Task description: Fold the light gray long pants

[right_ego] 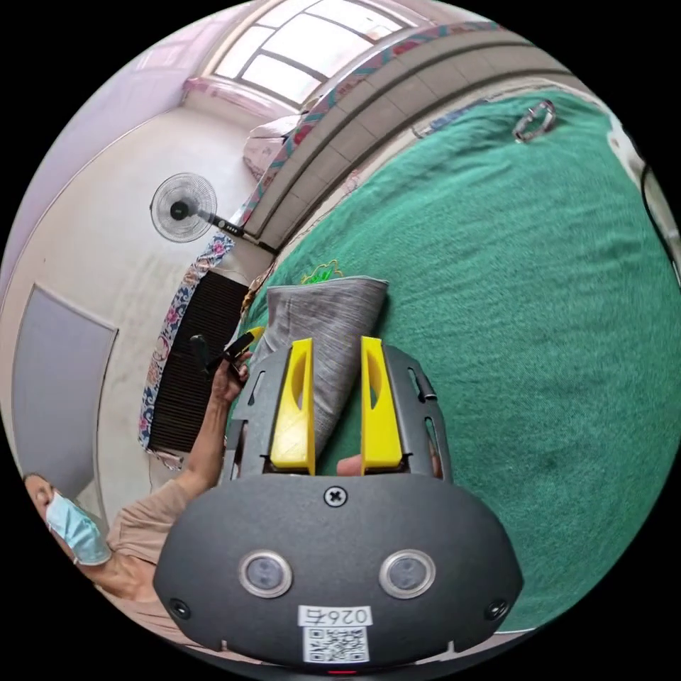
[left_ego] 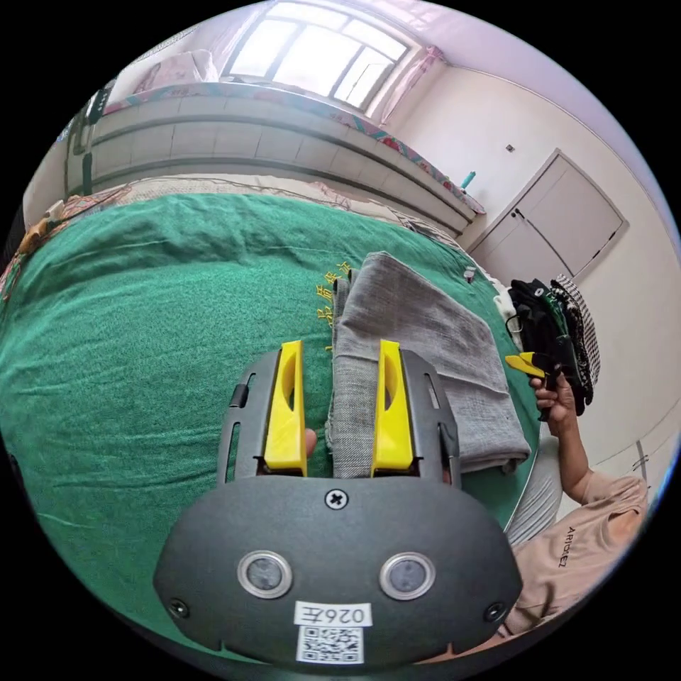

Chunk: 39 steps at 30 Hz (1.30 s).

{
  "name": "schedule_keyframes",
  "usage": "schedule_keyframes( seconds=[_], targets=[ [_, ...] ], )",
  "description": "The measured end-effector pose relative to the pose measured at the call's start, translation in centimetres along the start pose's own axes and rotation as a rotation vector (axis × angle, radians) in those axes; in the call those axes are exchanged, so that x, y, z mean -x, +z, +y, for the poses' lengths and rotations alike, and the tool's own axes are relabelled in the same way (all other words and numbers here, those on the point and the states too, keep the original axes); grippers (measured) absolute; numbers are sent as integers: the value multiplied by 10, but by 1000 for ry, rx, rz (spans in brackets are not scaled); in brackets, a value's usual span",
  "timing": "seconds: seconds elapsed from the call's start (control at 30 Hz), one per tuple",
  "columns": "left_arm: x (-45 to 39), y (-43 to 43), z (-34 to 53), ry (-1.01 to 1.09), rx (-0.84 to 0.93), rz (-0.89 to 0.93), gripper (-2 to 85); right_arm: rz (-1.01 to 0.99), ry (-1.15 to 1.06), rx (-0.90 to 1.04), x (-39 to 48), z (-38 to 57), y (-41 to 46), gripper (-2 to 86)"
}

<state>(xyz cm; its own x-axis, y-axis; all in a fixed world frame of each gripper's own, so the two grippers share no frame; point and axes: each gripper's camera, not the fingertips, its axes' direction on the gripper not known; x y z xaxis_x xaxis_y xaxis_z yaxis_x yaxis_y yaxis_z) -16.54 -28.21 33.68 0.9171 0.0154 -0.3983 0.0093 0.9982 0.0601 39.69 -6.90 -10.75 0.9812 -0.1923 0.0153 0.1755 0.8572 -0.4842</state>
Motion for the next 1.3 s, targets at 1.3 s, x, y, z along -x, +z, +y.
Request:
schedule_keyframes(
  seconds=[1.3],
  targets=[
    [9,1,32,81,217,362,131,-47,-148,222,-6,-19,43,66]
  ],
)
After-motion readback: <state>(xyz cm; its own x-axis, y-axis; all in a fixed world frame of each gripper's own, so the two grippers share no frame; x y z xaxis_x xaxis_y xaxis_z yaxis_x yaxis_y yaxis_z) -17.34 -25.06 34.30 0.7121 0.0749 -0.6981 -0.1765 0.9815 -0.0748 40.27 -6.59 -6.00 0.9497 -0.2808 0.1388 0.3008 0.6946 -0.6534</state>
